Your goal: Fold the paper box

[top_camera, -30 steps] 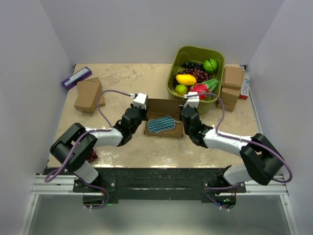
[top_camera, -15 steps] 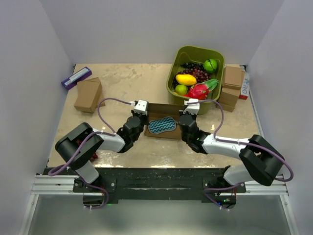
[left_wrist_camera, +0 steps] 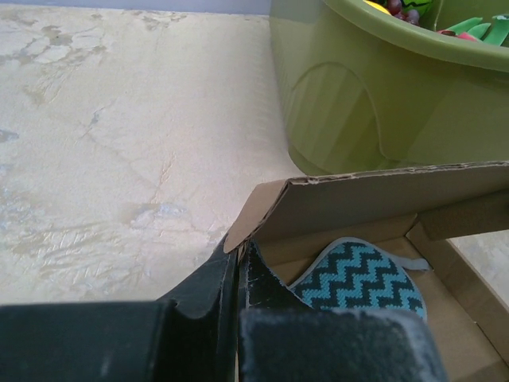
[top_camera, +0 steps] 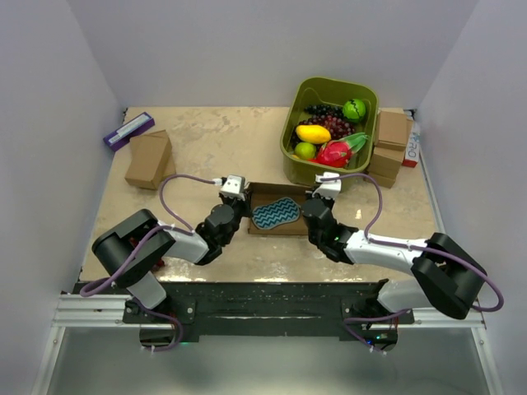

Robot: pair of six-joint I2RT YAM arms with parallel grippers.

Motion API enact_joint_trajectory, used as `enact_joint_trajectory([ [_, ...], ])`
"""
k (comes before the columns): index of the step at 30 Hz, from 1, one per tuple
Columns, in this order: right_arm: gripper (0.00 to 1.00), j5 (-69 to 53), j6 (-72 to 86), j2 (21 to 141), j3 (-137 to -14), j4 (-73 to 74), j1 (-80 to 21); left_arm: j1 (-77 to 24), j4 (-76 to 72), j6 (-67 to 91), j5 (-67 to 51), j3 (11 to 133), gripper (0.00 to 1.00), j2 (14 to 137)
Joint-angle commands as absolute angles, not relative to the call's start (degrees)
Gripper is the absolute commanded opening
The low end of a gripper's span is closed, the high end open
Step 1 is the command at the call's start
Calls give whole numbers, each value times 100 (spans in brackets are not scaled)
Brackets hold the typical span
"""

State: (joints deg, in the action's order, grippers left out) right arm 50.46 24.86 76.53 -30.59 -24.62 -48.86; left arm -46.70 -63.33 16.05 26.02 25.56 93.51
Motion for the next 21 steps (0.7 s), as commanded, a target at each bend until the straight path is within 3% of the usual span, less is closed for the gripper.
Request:
enact_joint_trajectory([
  [1,0,4544,3041,7805,-2988,-2338,-5115,-4983,-6012,2311,1653,2662,0,9466],
  [21,0,4693,3278,8024,-3006,-2197,-5300,-5159,-6205,2795,1477,3067,0,9536],
])
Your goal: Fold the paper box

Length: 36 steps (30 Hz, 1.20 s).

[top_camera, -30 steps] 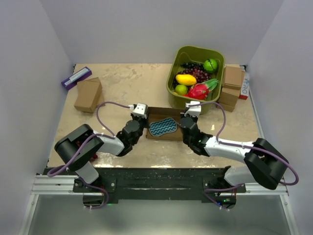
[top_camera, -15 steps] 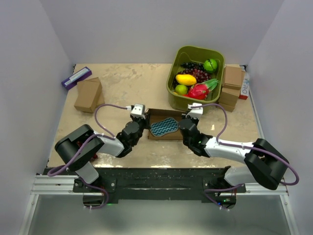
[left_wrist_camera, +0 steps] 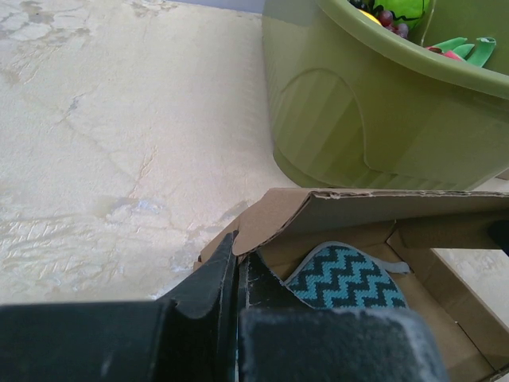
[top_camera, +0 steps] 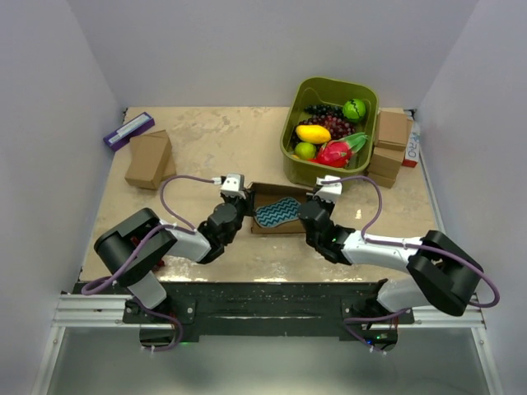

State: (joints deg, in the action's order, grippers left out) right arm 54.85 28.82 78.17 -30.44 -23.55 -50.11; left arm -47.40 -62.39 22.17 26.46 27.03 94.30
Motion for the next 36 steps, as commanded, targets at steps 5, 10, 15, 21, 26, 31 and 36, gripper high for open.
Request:
enact_joint_trajectory([
  [5,0,4790,3296,7954,-2997,-2127,-5326,-5168,-6126,2829,1450,3155,0,9492],
  [10,0,4816,3322,7998,-3006,-2118,-5335,-5168,-6223,2971,1345,3243,0,9475],
  [15,0,4851,3340,8059,-3041,-2083,-5335,-5168,-6258,3050,1283,3305,0,9448],
  [21,0,4887,3375,8060,-3041,-2066,-5335,-5168,-6205,2988,1266,3463,0,9396],
  [26,0,4948,3393,8007,-3032,-2022,-5344,-5168,-6030,2795,1327,3603,0,9299],
  [31,0,4966,3410,7989,-3032,-1986,-5344,-5168,-6012,2795,1301,3630,0,9272],
  [36,0,4992,3454,7998,-3023,-1978,-5344,-5168,-6143,3014,1222,3411,0,9509],
])
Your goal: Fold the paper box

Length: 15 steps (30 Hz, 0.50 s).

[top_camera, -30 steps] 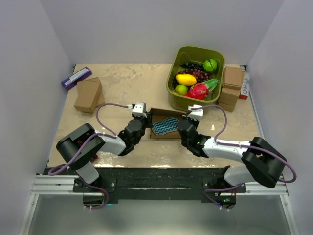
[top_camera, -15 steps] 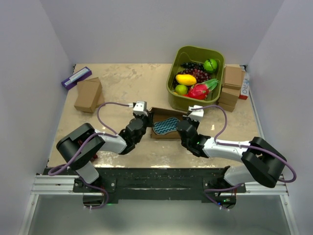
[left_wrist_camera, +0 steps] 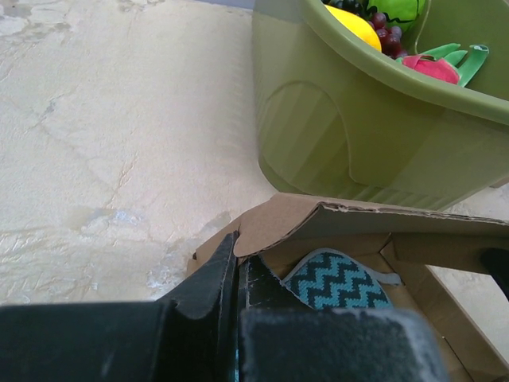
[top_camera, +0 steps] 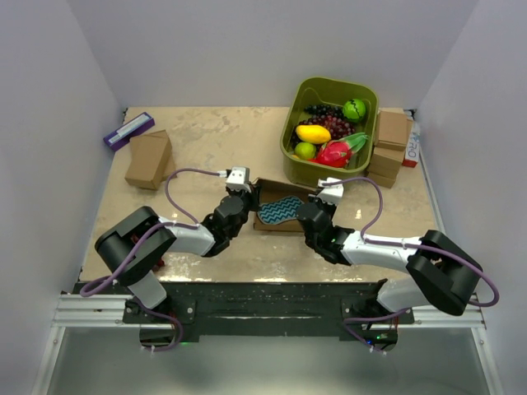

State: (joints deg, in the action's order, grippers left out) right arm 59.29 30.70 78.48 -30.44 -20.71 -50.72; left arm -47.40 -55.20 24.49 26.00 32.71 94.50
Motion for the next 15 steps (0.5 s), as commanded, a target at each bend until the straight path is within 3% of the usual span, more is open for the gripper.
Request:
enact_joint_trajectory([
  [1,0,4983,3463,7989,-3015,-1978,-5344,-5177,-6196,3041,1204,3375,0,9536],
  [15,0,5036,3560,8068,-3015,-1925,-5370,-5361,-6337,3199,1081,3612,0,9861],
])
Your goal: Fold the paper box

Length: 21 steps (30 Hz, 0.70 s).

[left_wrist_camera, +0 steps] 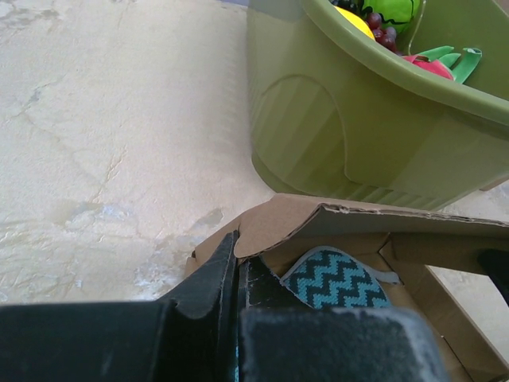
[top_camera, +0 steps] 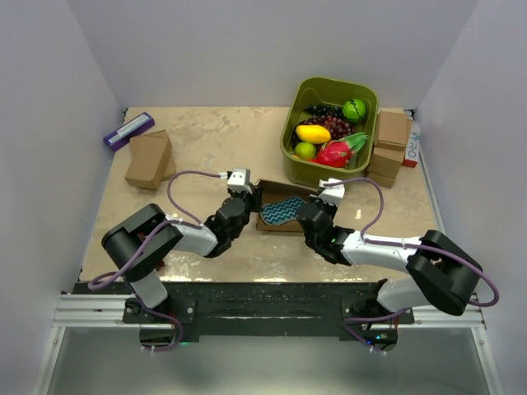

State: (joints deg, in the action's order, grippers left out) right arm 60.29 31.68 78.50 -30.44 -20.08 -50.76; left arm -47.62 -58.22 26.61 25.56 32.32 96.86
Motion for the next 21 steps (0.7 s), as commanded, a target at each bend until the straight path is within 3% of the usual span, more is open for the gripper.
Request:
enact_joint_trajectory([
  [1,0,5036,3568,8068,-3015,-1925,-5379,-5361,-6354,3225,1081,3621,0,9887],
  [16,0,5106,3639,7990,-3067,-1732,-5379,-5449,-6267,3025,1081,3420,0,9870],
  [19,11,5036,3621,7683,-3094,-1539,-5388,-5449,-6126,2700,1230,3192,0,9782],
  [21,24,4914,3612,7463,-3120,-1293,-5388,-5484,-6004,2480,1344,3112,0,9782],
])
